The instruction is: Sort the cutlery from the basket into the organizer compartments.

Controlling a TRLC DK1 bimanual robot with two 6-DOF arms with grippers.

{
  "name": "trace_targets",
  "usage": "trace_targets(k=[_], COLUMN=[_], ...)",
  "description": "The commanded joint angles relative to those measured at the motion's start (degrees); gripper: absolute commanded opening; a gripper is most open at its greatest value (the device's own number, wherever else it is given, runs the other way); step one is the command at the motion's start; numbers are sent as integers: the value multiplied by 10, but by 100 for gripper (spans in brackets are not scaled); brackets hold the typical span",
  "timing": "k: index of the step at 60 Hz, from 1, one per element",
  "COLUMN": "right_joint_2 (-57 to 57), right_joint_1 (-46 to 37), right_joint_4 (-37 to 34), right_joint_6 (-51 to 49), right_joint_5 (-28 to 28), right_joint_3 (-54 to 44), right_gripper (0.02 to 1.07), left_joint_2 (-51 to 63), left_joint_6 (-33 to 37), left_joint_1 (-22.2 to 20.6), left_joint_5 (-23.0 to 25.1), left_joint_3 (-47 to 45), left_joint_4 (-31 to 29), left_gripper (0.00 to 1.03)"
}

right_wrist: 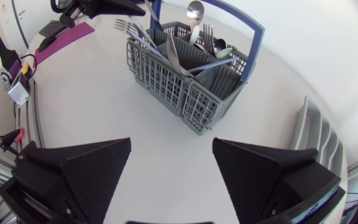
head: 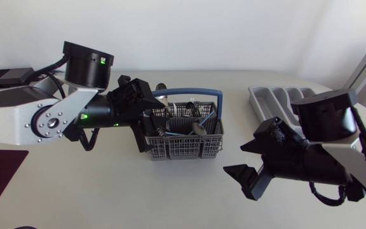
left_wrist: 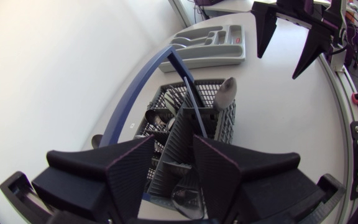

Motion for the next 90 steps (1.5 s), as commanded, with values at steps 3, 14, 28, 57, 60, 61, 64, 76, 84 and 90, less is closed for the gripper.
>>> trace_targets(k=[3,14,28,57,60,61,64,76,84,90], right_joint_2=[-5,-10,-15,-15,-15,-15,-13,-7,-10,-17], right_joint_1=[4,5,5,15,15,15,15,21,24,27], right_joint_4=[7,4,5,-1,-1,-1,2,5,-1,-5], right_joint_6=[-9,-10,-10,-3,-3,-3,-3,-3,-3,-3], right_joint_5=[0,0,-1,3,4,4,4,4,5,6], right_joint_3=[-19,-18,-23,-22,-21,-21,-21,-19,-17,-15], right_gripper=[97,97,97,97,97,97,98,98,98,98], left_joint_2=[0,-62,-142,-182,-189,-192,-212,-225,-197,-190], left_joint_6=[21,39,75,6,-7,-11,-11,45,47,39], left_joint_1=[8,27,57,57,58,57,50,49,50,50], left_joint_5=[-4,-4,-4,-4,-4,-3,-3,-4,-6,-6], left_joint_3=[20,14,-40,-61,-59,-59,-71,-149,-157,-160], left_joint_4=[-11,-47,-59,-176,-198,-204,-207,-90,-61,-58], left_gripper=[35,35,36,36,40,40,40,43,48,48])
